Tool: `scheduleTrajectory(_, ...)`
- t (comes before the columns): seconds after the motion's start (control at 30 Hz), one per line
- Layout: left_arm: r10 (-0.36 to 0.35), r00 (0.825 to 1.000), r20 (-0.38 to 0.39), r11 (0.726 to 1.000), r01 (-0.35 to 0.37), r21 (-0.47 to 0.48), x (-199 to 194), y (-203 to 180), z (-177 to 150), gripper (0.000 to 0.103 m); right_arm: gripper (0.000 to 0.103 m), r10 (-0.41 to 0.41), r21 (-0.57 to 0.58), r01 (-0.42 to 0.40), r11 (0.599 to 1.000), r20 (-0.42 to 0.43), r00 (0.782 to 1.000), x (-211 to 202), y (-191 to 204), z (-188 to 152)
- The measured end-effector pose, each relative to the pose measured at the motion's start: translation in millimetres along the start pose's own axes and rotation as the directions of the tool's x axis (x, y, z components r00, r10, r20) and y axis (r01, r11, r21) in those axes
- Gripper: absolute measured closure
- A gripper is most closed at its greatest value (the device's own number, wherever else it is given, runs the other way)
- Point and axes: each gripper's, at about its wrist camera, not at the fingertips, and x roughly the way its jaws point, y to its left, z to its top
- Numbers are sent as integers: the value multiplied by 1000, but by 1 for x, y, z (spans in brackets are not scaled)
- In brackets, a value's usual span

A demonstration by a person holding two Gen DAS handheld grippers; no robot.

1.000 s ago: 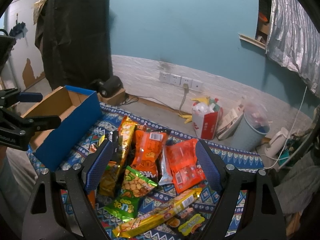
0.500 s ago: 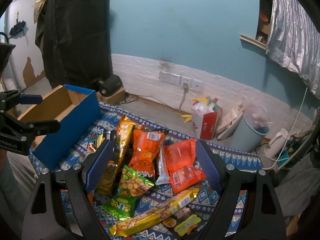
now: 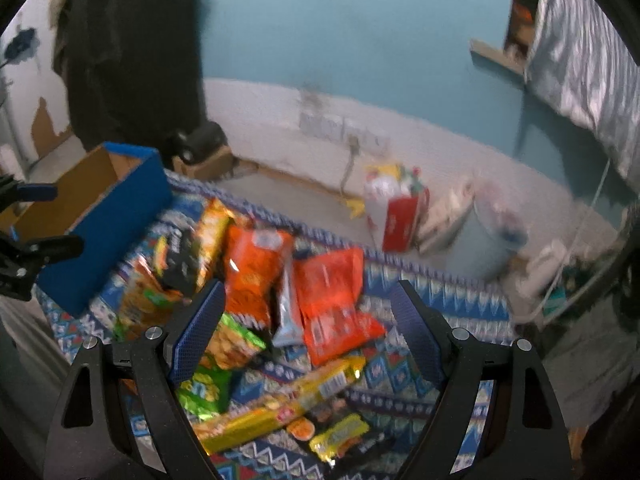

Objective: Organize snacks
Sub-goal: 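Lower left tool onto orange-green bag while right tool lowers onto black-yellow bag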

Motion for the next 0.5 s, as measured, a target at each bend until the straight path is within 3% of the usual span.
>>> scheduleTrajectory(0.23, -28, 992, -120, 1000, 27, -4, 34, -12, -18, 1, 20, 24, 126, -1, 992, -183, 983, 41, -16, -30)
scheduleTrajectory(0.5, -53, 974, -219, 998, 56, 7, 64, -22, -42, 1, 20, 6, 69, 20, 997, -362, 932, 68, -24, -63)
